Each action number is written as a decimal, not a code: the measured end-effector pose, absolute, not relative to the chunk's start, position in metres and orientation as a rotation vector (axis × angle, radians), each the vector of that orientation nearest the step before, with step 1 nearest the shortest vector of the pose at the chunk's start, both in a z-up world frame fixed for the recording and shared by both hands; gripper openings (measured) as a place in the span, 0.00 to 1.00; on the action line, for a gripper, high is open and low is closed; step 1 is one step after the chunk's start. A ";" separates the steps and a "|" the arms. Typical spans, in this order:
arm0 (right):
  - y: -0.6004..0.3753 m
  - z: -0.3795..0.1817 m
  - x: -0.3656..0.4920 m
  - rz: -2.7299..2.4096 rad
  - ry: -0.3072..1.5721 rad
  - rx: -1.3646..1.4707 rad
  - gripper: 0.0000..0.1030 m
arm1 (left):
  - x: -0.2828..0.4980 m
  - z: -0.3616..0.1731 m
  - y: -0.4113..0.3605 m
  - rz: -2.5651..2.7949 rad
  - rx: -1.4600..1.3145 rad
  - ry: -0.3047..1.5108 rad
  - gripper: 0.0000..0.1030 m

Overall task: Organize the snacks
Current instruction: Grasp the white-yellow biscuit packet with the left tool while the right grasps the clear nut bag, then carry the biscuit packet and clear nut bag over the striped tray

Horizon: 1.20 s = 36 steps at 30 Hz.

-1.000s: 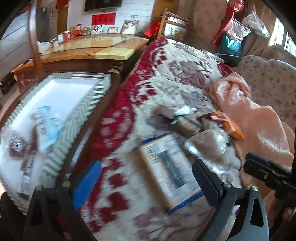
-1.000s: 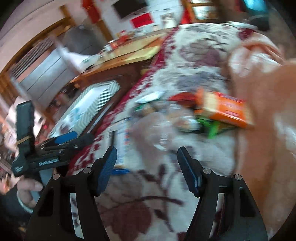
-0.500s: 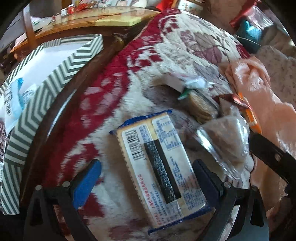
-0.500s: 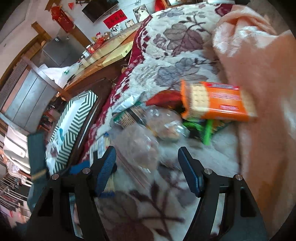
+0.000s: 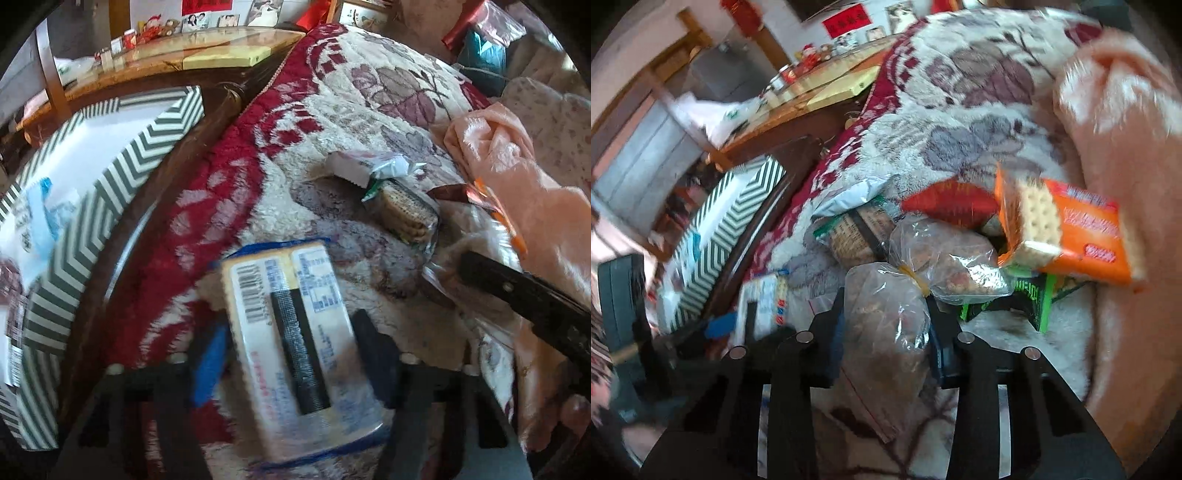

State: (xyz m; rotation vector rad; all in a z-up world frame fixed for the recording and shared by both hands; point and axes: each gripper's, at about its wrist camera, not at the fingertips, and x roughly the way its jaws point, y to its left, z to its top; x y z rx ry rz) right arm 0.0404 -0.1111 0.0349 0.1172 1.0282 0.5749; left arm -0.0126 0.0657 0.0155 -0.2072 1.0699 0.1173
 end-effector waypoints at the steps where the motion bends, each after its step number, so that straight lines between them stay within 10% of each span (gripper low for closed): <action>1: -0.111 0.037 0.037 0.582 1.027 0.106 0.33 | -0.013 0.016 0.068 0.106 -0.219 1.070 0.61; 36: -0.054 0.092 -0.023 0.707 0.925 -0.088 0.33 | -0.067 0.089 0.112 0.184 -0.191 0.903 0.58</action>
